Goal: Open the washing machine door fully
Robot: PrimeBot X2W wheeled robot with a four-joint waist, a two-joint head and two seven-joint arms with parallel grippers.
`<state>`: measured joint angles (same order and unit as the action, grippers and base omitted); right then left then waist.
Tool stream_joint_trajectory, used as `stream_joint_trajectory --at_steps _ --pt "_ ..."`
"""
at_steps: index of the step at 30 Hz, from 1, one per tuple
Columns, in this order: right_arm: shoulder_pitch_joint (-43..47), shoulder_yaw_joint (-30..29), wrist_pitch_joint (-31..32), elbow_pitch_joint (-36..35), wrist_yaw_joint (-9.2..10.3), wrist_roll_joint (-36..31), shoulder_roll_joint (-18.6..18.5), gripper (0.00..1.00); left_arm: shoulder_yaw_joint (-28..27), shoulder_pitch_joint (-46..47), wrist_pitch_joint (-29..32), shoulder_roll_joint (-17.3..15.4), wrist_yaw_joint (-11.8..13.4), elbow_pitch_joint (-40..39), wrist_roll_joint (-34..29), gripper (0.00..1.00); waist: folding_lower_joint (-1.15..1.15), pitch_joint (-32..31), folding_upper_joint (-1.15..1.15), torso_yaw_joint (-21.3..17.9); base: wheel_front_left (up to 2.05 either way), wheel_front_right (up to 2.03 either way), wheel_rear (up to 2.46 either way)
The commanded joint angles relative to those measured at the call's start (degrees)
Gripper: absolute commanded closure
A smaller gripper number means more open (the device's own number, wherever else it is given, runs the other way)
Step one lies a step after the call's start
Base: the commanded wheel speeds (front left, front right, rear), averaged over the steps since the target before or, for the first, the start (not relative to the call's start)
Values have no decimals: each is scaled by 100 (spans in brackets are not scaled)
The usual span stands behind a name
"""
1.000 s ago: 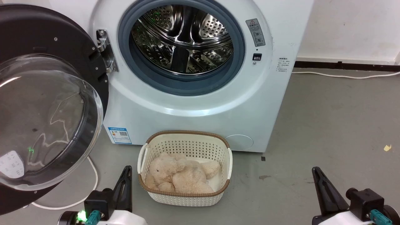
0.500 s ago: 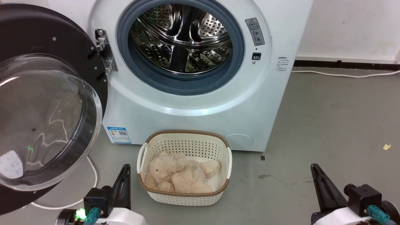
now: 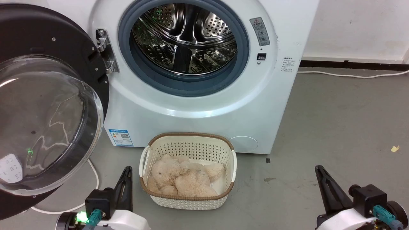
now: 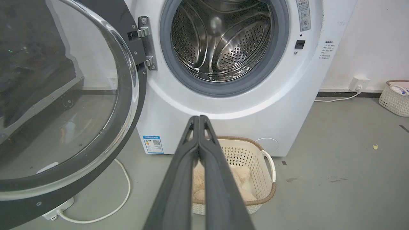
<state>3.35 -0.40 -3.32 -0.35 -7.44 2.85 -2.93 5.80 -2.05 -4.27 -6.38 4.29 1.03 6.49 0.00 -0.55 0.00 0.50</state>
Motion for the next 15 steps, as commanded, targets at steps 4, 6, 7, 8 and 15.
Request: stream_joint_trajectory --at_steps 4,6,7,8,15 --pt "-111 12 53 18 -3 -77 4 100 -108 105 76 53 -85 -34 -134 100 0 7 0 -6 0 0 0" --pt "-123 13 68 19 -3 -89 4 100 -134 111 96 70 -104 -38 -162 100 0 9 0 -8 0 0 0" --pt "-130 14 76 20 -3 -94 4 100 -147 113 106 78 -113 -39 -177 100 0 11 0 -10 0 0 0" --pt "-136 15 84 20 -3 -100 4 100 -160 116 115 86 -123 -41 -191 100 0 12 0 -11 0 0 0" --pt "-179 20 138 23 -4 -141 4 100 -251 136 183 144 -190 -55 -291 100 0 22 0 -19 0 0 0"
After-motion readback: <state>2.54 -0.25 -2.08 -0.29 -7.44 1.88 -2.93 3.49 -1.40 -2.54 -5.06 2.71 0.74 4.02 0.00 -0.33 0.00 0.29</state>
